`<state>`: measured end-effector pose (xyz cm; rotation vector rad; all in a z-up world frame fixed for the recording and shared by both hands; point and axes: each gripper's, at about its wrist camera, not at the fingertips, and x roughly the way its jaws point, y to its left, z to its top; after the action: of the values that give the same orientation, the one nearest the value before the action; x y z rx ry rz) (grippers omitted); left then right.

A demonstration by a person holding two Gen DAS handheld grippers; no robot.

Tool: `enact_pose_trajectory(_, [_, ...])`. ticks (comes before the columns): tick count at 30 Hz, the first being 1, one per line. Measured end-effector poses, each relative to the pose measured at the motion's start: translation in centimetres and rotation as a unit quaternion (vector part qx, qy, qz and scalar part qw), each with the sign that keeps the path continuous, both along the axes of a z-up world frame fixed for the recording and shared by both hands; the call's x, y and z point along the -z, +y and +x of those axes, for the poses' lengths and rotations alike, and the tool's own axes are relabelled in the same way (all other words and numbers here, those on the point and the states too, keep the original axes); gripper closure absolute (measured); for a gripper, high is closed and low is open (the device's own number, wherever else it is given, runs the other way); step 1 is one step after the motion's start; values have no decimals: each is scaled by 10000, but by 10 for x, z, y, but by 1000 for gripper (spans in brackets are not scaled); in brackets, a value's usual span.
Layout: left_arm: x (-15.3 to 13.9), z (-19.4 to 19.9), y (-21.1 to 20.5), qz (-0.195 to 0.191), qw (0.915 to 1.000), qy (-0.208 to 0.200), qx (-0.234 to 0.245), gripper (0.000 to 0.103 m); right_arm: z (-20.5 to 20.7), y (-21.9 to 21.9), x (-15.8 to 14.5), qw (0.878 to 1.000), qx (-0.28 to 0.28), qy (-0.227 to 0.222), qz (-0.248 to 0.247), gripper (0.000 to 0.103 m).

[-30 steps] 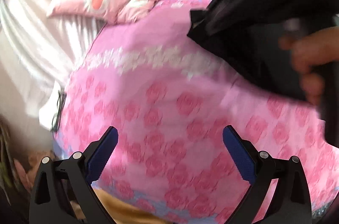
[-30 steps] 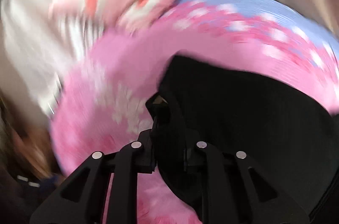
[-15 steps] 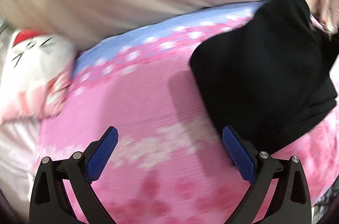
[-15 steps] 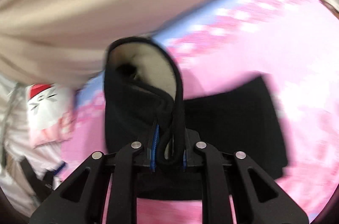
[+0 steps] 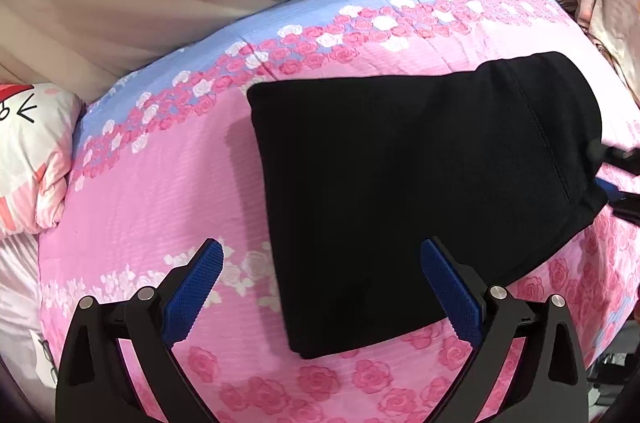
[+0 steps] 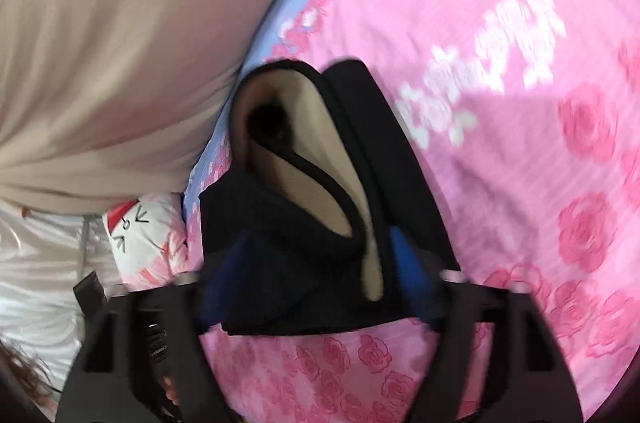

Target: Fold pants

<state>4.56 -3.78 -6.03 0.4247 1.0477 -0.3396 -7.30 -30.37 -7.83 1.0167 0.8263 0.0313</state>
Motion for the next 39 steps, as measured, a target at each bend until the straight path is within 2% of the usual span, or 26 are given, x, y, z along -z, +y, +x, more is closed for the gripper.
enact_pose_trajectory(1, [1, 1, 0, 5, 10000, 31, -27, 5, -1, -1, -4, 9998, -48, 20, -180, 23])
enact_pose_trajectory(4, [4, 2, -4, -2, 9999, 84, -95, 5, 2, -1, -21, 9933, -19, 68, -1151, 23])
enact_pose_trajectory(8, [4, 3, -11, -5, 9999, 64, -88, 5, 10, 6, -38, 9867, -503, -126, -1541, 26])
enact_pose_trajectory(9, [5, 3, -14, -1, 10000, 49, -62, 5, 18, 13, -35, 9834, -803, -100, -1626, 39])
enact_pose_trajectory(10, [5, 2, -17, 1, 10000, 53, -38, 5, 27, 20, -30, 9794, -1025, 56, -1736, 64])
enact_pose_trajectory(11, [6, 2, -20, 10, 10000, 62, -17, 5, 36, 26, -23, 9752, -1203, 268, -1837, 76])
enact_pose_trajectory(12, [7, 2, -23, 22, 10000, 68, -1, 5, 41, 30, -20, 9742, -1343, 351, -1780, 93])
enact_pose_trajectory(13, [8, 2, -29, 53, 10000, 74, 40, 5, 42, 31, -25, 9761, -1394, 300, -1641, 99])
enact_pose_trajectory(16, [6, 1, -43, 228, 9996, -30, 181, 5, 32, 26, -55, 9763, -1282, -33, -1744, 99])
enact_pose_trajectory(17, [6, 1, -47, 301, 9993, -102, 214, 5, 29, 19, -53, 9762, -1194, 40, -1811, 99])
enact_pose_trajectory(20, [12, 7, -58, 438, 9988, -79, 208, 5, 31, 8, -6, 9667, -1376, 861, -1978, 99])
enact_pose_trajectory(23, [17, 13, -64, 414, 9990, 102, 109, 5, 19, 0, -22, 9785, -1445, 393, -1420, 94])
enact_pose_trajectory(26, [14, 15, -70, 475, 9989, -4, 27, 5, 6, -30, -40, 9852, -1138, -131, -1277, 92])
enact_pose_trajectory(28, [13, 17, -74, 579, 9983, -48, -39, 5, 1, -53, -38, 9864, -931, -71, -1355, 92])
enact_pose_trajectory(31, [12, 19, -82, 692, 9975, -133, -81, 5, 9, -68, -21, 9795, -1342, 40, -1503, 92])
enact_pose_trajectory(35, [15, 11, -101, 900, 9956, -278, -35, 5, 26, -50, -12, 9565, -2290, -377, -1769, 92])
enact_pose_trajectory(39, [28, 1, -119, 1262, 9916, -297, 19, 5, 45, -27, -5, 9368, -2983, -661, -1706, 92])
